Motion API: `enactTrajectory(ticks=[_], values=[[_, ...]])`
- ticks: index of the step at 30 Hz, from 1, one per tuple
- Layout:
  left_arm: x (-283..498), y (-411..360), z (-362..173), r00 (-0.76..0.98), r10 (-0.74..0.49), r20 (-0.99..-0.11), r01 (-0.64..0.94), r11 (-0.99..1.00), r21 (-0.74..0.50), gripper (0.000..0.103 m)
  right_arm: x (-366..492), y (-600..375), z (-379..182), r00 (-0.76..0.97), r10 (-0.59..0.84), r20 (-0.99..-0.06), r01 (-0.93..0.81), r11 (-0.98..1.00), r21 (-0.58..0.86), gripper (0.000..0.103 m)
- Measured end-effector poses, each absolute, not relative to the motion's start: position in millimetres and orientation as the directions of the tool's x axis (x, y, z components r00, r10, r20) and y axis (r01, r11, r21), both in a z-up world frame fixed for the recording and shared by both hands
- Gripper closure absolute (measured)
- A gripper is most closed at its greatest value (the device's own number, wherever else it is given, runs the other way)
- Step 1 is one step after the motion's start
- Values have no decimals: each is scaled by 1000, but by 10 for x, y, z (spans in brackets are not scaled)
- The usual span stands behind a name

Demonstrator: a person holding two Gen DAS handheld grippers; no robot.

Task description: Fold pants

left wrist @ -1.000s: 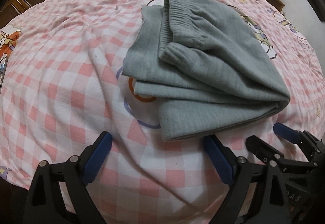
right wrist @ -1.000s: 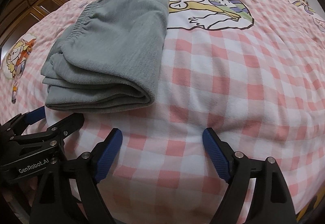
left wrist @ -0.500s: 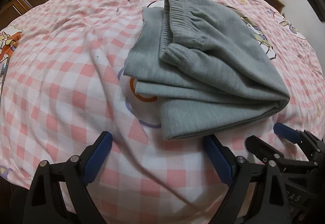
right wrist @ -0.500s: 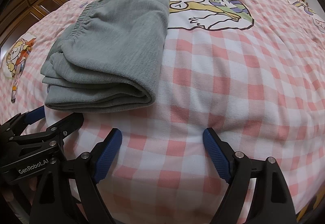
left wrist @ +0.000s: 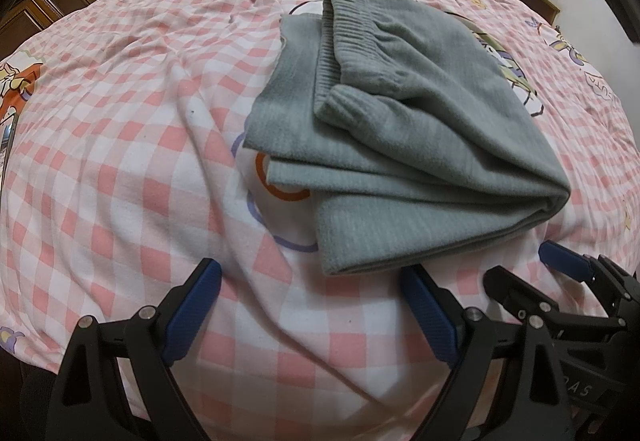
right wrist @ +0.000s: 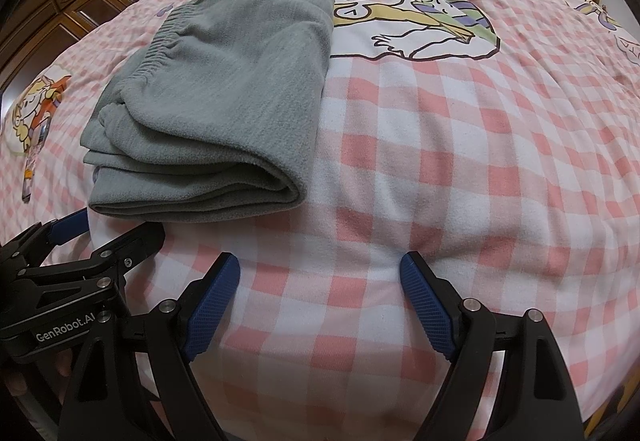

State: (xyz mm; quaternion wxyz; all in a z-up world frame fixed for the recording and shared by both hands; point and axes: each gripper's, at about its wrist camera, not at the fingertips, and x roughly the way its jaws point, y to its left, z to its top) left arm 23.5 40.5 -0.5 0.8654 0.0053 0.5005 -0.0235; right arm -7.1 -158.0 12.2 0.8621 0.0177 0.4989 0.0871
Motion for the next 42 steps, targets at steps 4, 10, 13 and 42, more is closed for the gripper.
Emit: enactTrajectory(ticks=[4, 10, 13, 42], values=[[231, 399, -6, 497, -34, -867, 46, 999, -12, 10, -68, -1577, 119, 487, 167, -857, -132, 984, 116, 18], [229, 399, -4, 497, -33, -867, 47, 999, -11, 11, -71, -1577, 118, 488, 167, -856, -133, 984, 117, 17], [229, 400, -6, 496, -33, -868, 47, 999, -12, 11, -70, -1578, 120, 489, 167, -856, -133, 984, 116, 17], [224, 400, 0, 496, -32, -868, 48, 999, -10, 11, -74, -1568, 115, 493, 168, -854, -133, 984, 117, 16]])
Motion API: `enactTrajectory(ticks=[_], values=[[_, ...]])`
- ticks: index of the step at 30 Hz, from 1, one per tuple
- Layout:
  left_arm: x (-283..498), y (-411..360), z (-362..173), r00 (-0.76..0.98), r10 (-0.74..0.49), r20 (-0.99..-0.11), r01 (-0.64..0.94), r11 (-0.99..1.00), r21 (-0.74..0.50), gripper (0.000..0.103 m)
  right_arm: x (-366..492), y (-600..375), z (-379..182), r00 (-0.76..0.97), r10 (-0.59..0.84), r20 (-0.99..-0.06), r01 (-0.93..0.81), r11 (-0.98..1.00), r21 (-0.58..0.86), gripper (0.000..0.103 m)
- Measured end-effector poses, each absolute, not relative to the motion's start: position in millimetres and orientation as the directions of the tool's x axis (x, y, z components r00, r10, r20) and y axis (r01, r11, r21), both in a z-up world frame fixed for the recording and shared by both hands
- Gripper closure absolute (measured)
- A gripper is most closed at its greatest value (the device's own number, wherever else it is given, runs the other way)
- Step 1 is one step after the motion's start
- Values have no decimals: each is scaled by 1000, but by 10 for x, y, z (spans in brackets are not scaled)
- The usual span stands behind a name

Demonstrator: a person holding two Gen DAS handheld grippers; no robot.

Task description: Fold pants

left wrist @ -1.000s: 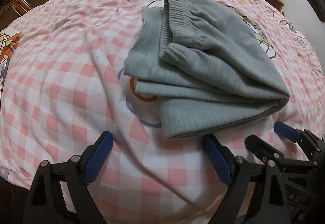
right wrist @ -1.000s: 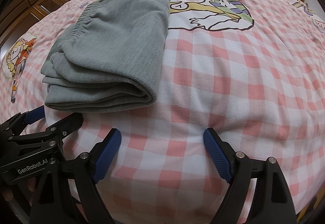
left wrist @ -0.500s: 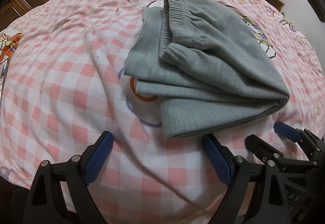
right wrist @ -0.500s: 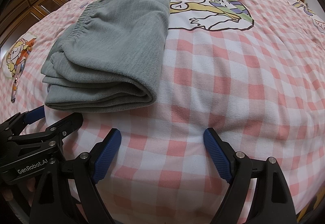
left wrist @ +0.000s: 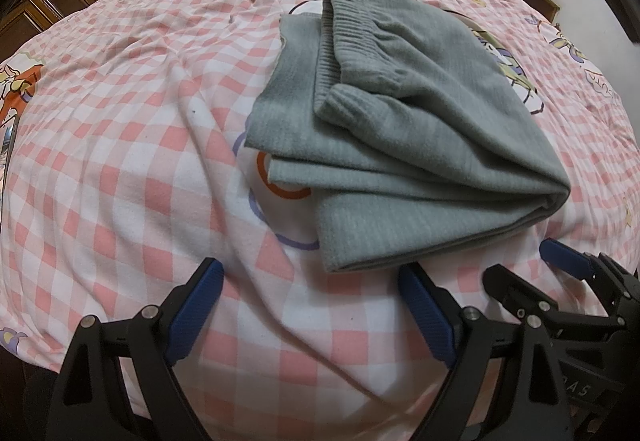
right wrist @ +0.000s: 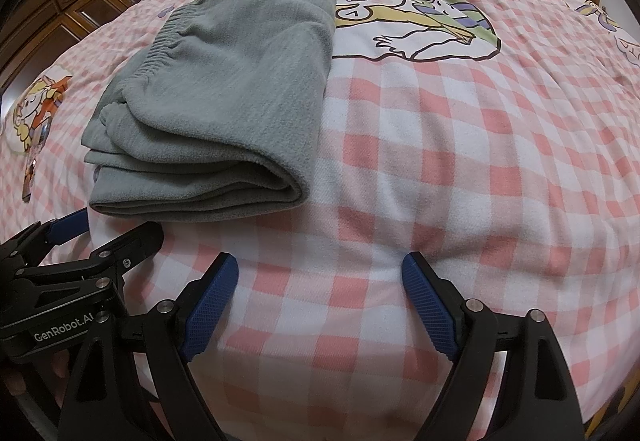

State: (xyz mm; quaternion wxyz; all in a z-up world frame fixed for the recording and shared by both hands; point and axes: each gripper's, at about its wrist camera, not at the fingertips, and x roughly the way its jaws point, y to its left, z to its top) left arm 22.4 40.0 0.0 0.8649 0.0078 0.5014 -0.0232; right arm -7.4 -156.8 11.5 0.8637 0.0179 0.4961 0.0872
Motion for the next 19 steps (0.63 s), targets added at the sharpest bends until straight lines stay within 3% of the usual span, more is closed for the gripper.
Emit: enactTrajectory(ticks=[19], values=[[224, 401, 0, 494, -32, -869, 47, 999, -10, 12, -51, -1548, 117, 489, 168, -856, -131, 984, 118, 16]])
